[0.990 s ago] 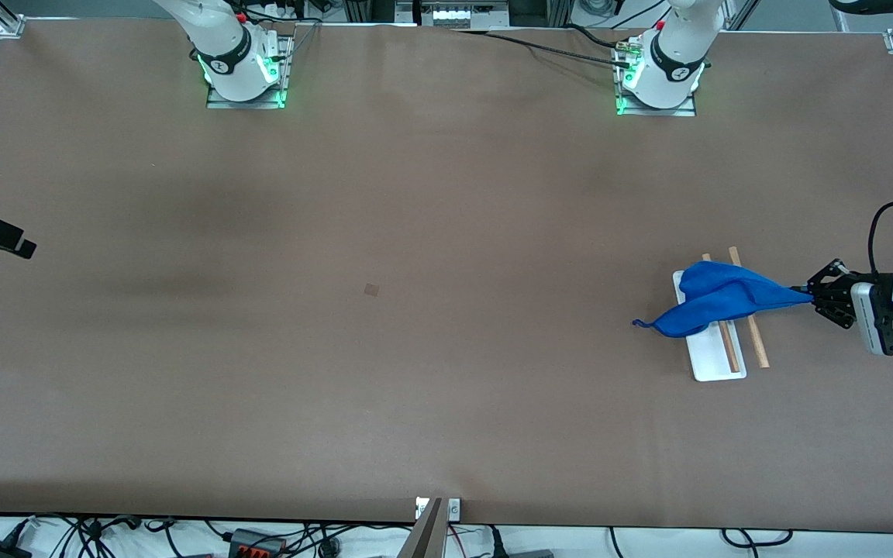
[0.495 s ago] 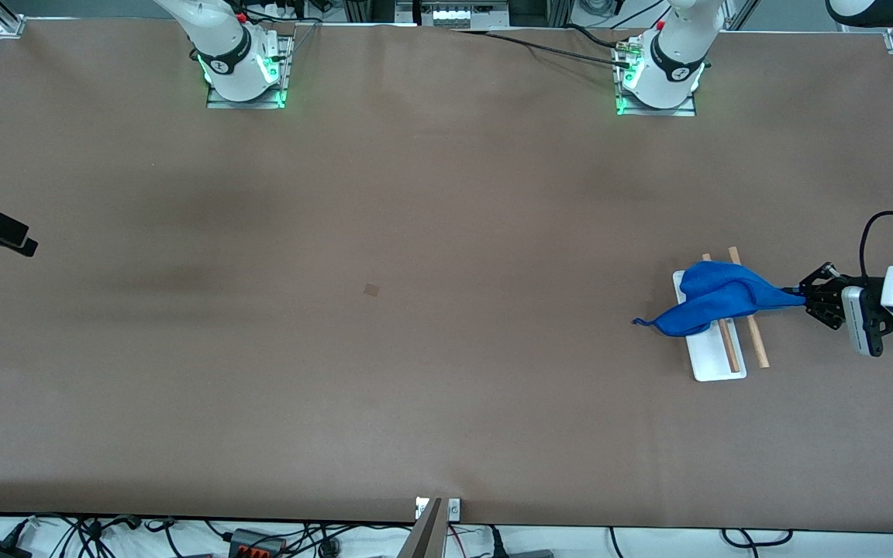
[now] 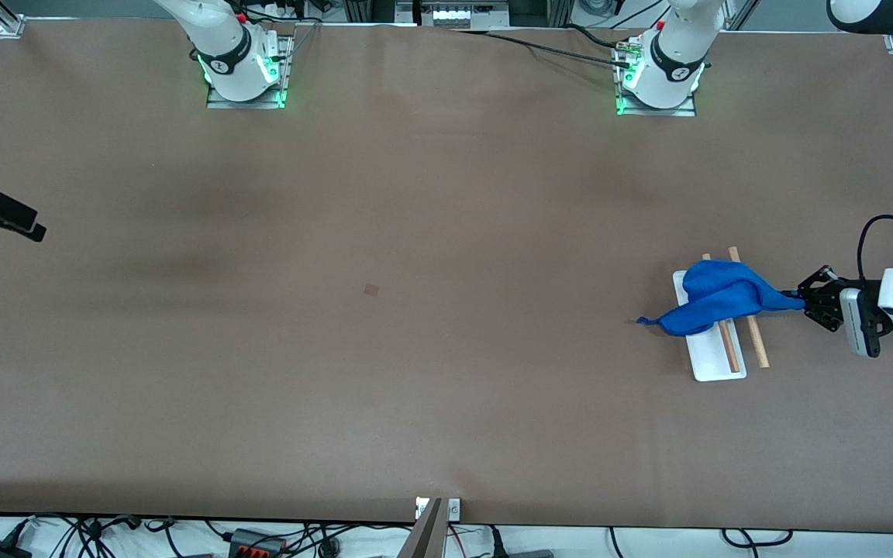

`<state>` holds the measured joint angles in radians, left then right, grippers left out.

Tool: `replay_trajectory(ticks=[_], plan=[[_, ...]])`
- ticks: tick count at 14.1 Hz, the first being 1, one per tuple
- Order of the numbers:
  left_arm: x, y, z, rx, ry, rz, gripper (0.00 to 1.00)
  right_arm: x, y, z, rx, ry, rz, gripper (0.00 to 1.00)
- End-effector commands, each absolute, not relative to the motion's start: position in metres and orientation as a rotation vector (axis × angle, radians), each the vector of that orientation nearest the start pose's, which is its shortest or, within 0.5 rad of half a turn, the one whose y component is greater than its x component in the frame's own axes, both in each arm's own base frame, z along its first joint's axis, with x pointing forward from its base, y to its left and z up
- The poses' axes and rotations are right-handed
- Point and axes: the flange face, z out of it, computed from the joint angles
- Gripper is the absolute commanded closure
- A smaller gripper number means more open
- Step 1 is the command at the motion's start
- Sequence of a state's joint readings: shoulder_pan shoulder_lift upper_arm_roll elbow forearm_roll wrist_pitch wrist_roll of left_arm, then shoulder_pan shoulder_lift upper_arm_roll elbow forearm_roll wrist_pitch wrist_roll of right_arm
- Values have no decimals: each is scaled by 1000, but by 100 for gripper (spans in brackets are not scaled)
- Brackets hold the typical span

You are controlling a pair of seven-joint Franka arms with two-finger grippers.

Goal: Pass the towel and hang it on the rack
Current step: 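Open the left gripper and release the towel on the dowels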

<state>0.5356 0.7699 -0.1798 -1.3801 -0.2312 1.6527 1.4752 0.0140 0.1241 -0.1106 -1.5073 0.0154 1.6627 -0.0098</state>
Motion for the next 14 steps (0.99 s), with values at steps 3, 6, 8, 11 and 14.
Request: replay_trajectory(ticks=[3, 6, 8, 11, 14], plan=[[637, 240, 226, 2206, -1264, -9, 10, 578, -45, 580, -3147, 86, -115, 0], [631, 257, 225, 2208, -1189, 50, 0, 573, -44, 581, -3147, 76, -128, 0], [633, 254, 229, 2208, -1190, 51, 0, 570, -42, 582, -3146, 72, -63, 0], [633, 258, 247, 2211, -1201, 47, 0, 570, -42, 583, -3147, 69, -55, 0], [635, 263, 272, 2190, -1189, 19, 0, 572, -41, 595, -3148, 50, -91, 0]])
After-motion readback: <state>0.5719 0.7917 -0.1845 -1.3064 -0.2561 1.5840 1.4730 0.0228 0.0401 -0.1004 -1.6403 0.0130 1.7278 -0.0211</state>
